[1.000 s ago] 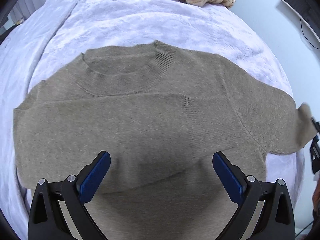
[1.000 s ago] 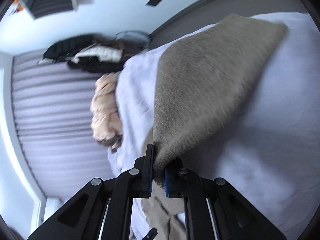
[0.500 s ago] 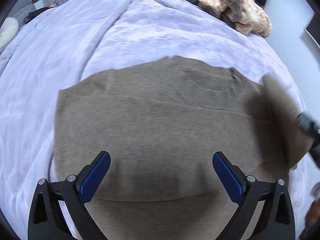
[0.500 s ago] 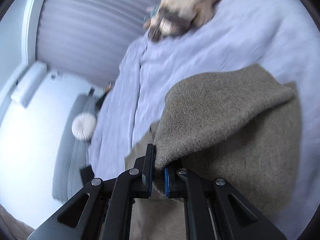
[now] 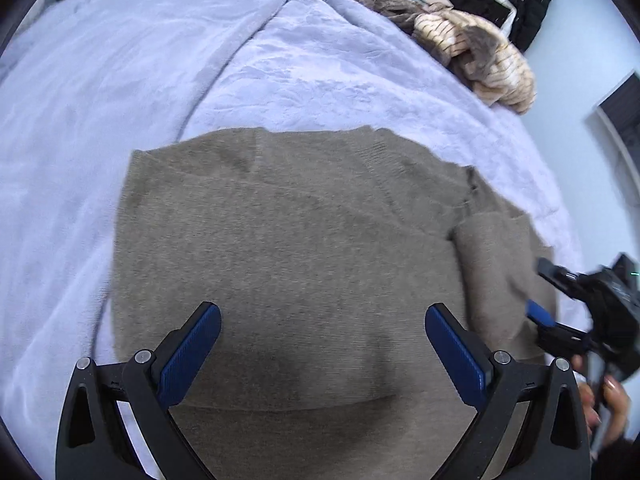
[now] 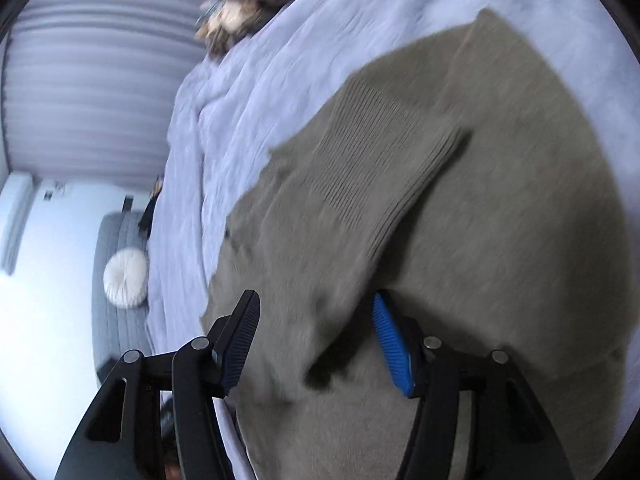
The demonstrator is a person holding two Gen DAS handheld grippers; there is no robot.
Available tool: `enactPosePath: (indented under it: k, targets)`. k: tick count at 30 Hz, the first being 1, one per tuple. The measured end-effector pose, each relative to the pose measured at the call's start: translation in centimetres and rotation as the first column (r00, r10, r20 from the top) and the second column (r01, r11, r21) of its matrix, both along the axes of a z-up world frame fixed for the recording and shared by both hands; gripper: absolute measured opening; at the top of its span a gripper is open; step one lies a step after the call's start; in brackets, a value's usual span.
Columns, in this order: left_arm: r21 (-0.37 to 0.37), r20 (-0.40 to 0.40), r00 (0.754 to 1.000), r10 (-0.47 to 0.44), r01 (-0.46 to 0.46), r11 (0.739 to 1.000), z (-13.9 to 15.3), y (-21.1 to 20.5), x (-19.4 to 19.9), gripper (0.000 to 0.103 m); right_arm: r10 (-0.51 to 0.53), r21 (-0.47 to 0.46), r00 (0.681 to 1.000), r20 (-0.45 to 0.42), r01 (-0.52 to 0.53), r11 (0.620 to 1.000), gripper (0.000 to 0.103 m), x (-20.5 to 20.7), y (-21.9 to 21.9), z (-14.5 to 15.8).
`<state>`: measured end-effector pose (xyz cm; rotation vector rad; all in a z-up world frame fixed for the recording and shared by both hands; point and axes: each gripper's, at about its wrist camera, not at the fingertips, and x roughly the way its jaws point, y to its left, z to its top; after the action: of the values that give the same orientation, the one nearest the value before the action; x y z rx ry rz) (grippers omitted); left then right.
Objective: Fold small clothes
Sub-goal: 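Fold the held sleeve across the sweater toward the left tool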
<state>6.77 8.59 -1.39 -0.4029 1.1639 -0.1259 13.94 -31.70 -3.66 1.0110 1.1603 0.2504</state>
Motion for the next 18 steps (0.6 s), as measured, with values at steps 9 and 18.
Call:
enactPosePath:
  k: [9, 18]
  targets:
    - [-0.469, -0.044, 0.999, 0.005, -0.025, 0.883, -1.5, 3.5, 0.3, 0.102, 0.384, -0.205, 0.907, 0.173, -0.348, 0.915, 0.011, 2.2, 11.1, 4.6]
    - [-0.547, -0.092, 0.995, 0.043, -0.087, 0.833, -2.7, 4.2, 0.3, 0.102, 0.679, -0.384, 0.734, 0.023, -0.621, 0.683, 0.012, -2.5, 20.1, 1.8]
